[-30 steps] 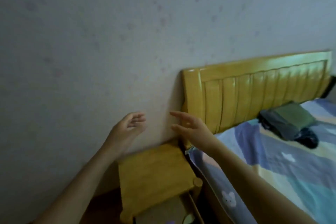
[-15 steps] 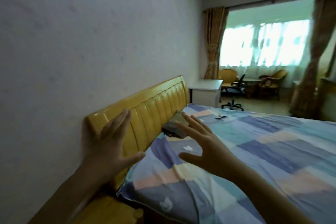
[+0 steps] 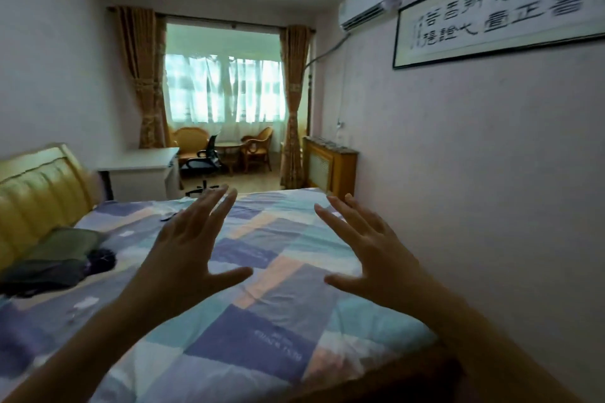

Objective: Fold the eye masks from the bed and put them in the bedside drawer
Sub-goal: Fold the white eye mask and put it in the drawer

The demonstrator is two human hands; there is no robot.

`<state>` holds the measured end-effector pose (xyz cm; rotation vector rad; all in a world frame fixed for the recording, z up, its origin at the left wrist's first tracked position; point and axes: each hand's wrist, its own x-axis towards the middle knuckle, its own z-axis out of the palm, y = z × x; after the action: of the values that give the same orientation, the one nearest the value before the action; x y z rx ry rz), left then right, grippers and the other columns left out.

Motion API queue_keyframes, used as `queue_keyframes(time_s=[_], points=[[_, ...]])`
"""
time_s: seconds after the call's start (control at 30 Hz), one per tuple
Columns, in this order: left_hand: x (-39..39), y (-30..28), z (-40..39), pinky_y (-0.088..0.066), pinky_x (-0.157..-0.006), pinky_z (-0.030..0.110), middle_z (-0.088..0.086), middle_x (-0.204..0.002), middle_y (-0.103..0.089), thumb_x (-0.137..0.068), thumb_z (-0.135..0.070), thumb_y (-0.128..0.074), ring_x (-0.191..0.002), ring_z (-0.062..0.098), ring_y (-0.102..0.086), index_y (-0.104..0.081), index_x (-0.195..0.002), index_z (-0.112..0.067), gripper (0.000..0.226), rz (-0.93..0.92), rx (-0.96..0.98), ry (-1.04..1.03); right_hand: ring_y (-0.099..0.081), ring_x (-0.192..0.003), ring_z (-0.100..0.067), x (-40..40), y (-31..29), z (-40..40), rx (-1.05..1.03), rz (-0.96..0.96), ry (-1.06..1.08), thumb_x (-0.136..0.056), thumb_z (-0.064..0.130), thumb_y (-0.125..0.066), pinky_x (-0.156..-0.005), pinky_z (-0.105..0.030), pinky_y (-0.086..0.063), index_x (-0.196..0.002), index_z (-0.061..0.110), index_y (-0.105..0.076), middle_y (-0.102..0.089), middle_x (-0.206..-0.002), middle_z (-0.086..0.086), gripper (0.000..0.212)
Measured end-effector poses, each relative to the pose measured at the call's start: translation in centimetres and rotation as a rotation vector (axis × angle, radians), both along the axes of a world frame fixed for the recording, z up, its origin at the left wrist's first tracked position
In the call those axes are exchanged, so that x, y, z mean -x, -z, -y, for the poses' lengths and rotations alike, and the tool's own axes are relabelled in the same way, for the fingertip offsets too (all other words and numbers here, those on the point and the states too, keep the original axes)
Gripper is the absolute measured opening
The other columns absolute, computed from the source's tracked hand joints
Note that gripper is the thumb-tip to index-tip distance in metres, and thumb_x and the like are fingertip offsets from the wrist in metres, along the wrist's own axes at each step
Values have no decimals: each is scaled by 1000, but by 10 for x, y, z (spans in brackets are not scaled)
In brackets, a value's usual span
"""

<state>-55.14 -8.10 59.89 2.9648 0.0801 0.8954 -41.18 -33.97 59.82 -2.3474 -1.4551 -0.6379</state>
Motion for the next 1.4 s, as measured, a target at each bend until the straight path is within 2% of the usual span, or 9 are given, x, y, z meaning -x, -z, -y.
queue_keyframes(time_s=[0.1, 0.27, 0.4, 0.5, 0.67, 0.83, 0.93, 1.17, 1.4], points=[[-67, 1, 77, -23, -115, 46, -3, -160, -3, -67, -81, -49, -146, 18, -10, -1, -150, -26, 110, 13, -11, 115, 6, -147, -15, -29, -4, 89, 32, 7, 131, -77, 56, -64, -117, -51, -15, -135, 52, 16, 8, -156, 15, 99], [-164, 3, 188, -11, -116, 38, -8, -158, 6, -68, -82, -34, -145, 11, 3, 9, -147, -33, 102, 47, -60, 268, 13, -143, -8, -79, -15, 205, 61, 17, 286, -76, 58, -62, -119, -47, -7, -138, 50, 13, 6, -158, 13, 97], [-243, 3, 247, -8, -116, 40, -6, -159, 3, -73, -79, -33, -146, 13, 2, -1, -149, -31, 95, 54, -128, 298, 16, -141, -6, -131, -17, 265, 103, 20, 376, -78, 60, -58, -119, -45, -4, -136, 50, 17, 10, -159, 12, 95], [-299, 2, 275, -8, -114, 41, -3, -160, 0, -77, -71, -45, -146, 17, 0, -4, -149, -31, 92, 49, -165, 289, 6, -146, -12, -176, -20, 290, 120, 14, 402, -81, 56, -56, -119, -46, -8, -136, 51, 16, 6, -160, 11, 91], [-412, 0, 317, -21, -113, 50, 3, -159, -16, -77, -62, -56, -145, 25, -13, -17, -149, -26, 90, 101, -197, 261, -4, -147, -15, -286, -30, 320, 144, 94, 450, -83, 52, -57, -118, -45, -9, -147, 44, 3, -6, -160, 10, 88], [-531, 0, 360, -16, -115, 46, 0, -160, -6, -79, -64, -52, -147, 22, -4, -10, -150, -28, 90, 71, -199, 239, -5, -147, -15, -392, -36, 353, 154, 116, 460, -83, 50, -57, -118, -46, -9, -148, 41, -2, -13, -160, 9, 86], [-602, 2, 391, -15, -115, 48, 3, -160, -9, -80, -60, -54, -147, 24, -6, -14, -150, -26, 88, 80, -217, 212, -4, -147, -14, -457, -33, 386, 143, 92, 464, -83, 52, -56, -118, -45, -9, -148, 42, -2, -12, -159, 10, 85], [-782, 43, 467, -21, -114, 42, -4, -159, -12, -80, -64, -49, -146, 19, -11, -6, -149, -32, 88, 6, -48, 179, -5, -146, -7, -641, 1, 467, 119, -51, 440, -83, 57, -52, -119, -41, -13, -145, 48, 3, -5, -159, 16, 84], [-920, 40, 491, -28, -111, 40, -6, -157, -19, -79, -64, -52, -143, 15, -20, -5, -148, -35, 89, -33, 54, 36, -20, -142, -5, -844, -1, 484, 112, -98, 265, -82, 54, -56, -114, -29, -16, -148, 43, -5, -20, -156, 16, 84]])
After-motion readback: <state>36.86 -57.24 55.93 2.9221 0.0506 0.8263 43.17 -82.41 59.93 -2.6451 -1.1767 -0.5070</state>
